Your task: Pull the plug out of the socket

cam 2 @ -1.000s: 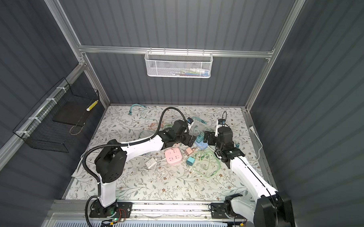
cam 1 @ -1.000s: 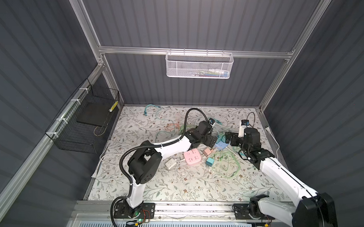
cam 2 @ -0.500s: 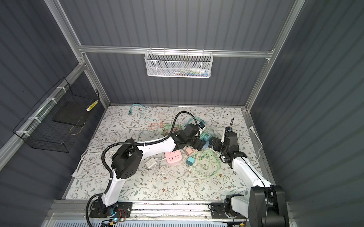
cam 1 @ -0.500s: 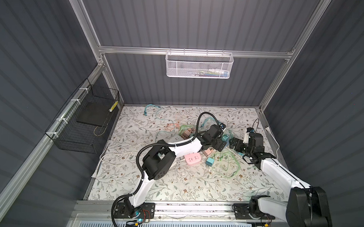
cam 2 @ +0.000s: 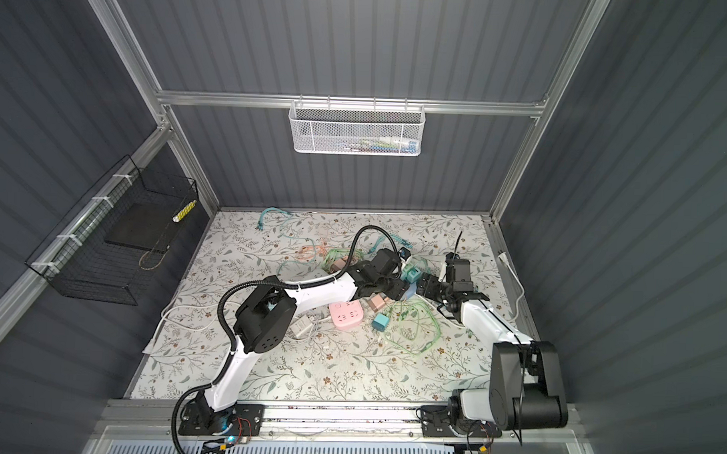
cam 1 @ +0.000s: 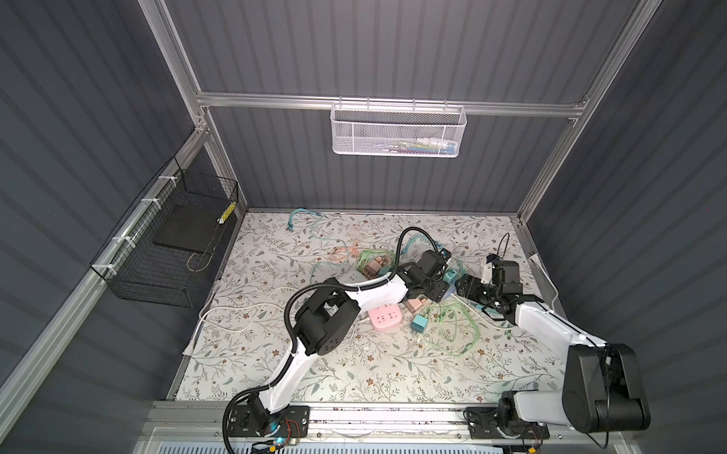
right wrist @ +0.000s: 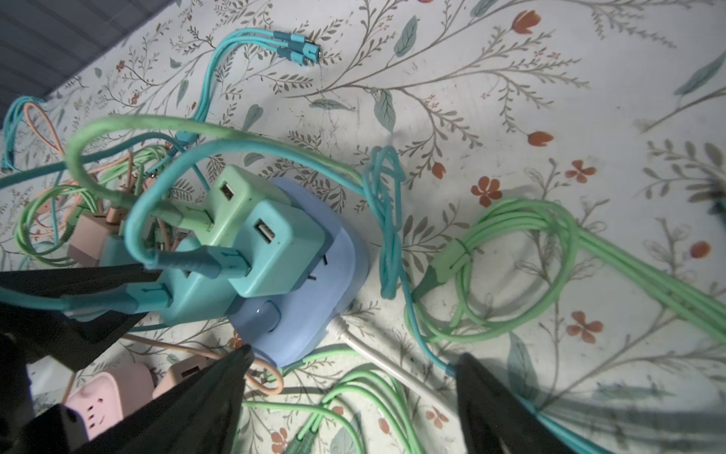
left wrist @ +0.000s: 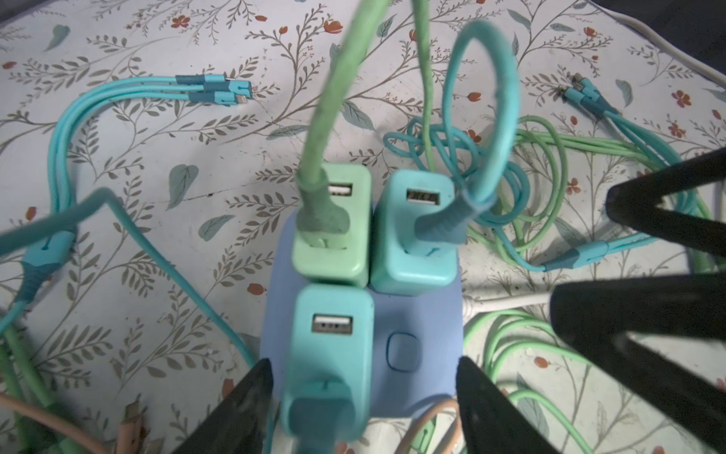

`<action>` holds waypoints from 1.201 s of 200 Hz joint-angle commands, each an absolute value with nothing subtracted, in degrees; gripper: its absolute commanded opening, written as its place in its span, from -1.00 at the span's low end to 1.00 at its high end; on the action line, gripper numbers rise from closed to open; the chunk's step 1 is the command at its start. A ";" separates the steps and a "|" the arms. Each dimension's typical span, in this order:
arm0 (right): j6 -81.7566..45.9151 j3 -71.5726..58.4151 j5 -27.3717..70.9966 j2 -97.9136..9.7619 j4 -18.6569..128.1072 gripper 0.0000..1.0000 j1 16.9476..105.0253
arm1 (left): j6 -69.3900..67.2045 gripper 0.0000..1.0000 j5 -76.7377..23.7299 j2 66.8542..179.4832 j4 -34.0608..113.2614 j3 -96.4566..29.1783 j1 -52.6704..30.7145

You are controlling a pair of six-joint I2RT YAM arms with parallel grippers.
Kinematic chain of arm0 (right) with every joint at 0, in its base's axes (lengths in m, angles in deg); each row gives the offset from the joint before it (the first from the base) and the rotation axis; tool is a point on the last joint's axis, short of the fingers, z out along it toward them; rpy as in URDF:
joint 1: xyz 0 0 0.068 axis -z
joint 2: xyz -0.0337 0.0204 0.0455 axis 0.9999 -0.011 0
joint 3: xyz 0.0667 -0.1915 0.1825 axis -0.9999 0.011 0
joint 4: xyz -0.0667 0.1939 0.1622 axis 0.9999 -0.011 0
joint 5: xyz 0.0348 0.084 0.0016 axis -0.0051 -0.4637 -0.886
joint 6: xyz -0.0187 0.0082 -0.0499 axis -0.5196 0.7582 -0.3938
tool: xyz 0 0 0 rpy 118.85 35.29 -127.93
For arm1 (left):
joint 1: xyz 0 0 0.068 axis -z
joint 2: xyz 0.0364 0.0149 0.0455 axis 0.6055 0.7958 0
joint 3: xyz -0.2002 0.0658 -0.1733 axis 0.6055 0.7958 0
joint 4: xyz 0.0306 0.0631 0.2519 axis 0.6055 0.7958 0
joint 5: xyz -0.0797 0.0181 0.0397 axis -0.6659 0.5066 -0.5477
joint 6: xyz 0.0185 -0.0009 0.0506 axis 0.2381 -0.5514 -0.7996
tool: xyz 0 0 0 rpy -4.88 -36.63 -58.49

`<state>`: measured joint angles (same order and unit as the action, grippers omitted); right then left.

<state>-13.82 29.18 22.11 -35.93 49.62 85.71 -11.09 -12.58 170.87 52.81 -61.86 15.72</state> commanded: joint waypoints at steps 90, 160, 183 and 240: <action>-13.34 21.02 18.15 -45.83 44.64 0.14 86.03 | -11.28 -0.08 -14.39 174.14 53.29 -65.40 14.34; -13.39 18.83 17.07 -49.50 42.94 0.08 86.03 | -10.16 -0.45 -16.10 175.66 53.73 -67.44 14.33; -12.93 18.73 15.90 -50.13 43.07 0.07 86.03 | -9.71 -0.54 -17.04 175.93 53.78 -67.89 14.49; -12.89 18.08 14.95 -51.14 42.60 0.04 85.25 | -9.35 -0.68 -18.33 176.19 53.37 -68.37 14.63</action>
